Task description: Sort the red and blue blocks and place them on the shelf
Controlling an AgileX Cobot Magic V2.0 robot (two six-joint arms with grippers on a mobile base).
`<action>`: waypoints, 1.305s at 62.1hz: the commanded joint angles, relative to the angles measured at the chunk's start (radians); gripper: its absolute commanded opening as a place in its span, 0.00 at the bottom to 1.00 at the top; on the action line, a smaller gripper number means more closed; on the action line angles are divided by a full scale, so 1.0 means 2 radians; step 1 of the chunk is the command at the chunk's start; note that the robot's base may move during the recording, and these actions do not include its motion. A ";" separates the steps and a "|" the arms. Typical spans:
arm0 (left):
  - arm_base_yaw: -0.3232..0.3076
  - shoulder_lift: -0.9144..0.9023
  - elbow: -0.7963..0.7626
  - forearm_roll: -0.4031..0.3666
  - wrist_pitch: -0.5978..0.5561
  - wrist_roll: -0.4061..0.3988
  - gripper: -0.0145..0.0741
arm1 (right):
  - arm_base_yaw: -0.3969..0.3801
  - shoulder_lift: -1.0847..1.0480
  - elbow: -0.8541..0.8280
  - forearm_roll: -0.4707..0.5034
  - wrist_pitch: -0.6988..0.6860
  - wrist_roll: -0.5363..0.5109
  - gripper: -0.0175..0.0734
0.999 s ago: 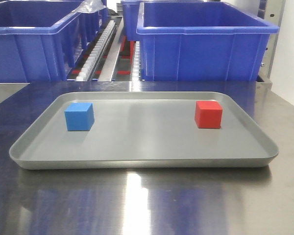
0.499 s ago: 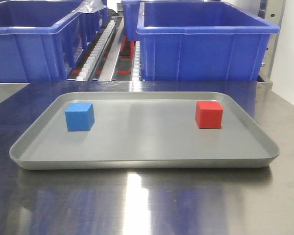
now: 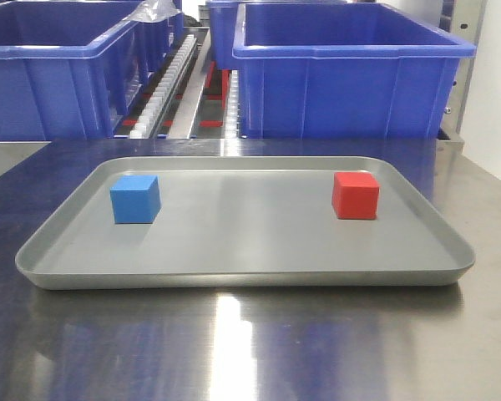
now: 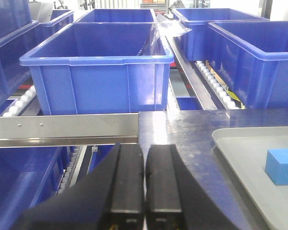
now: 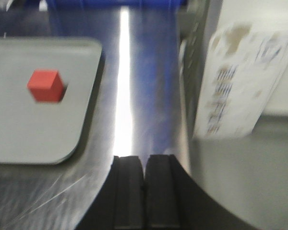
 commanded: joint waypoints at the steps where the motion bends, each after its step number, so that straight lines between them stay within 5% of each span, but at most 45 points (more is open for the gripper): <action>1: -0.003 -0.009 0.012 0.000 -0.040 -0.005 0.30 | -0.003 0.055 -0.032 0.039 -0.022 -0.002 0.25; 14: -0.003 -0.009 0.012 0.000 -0.040 -0.005 0.30 | 0.001 0.167 -0.069 0.049 0.001 -0.002 0.25; 28: -0.003 -0.009 0.012 0.000 -0.040 -0.005 0.30 | 0.060 0.277 -0.145 0.017 0.049 -0.002 0.27; 36: -0.003 -0.009 0.012 0.000 -0.040 -0.005 0.30 | 0.090 0.334 -0.181 0.013 0.050 0.034 0.46; 48: -0.003 -0.009 0.012 0.000 -0.040 -0.005 0.30 | 0.134 0.419 -0.241 -0.026 0.071 0.128 0.89; 81: -0.003 -0.009 0.012 0.000 -0.040 -0.005 0.30 | 0.198 0.618 -0.485 -0.040 0.175 0.149 0.87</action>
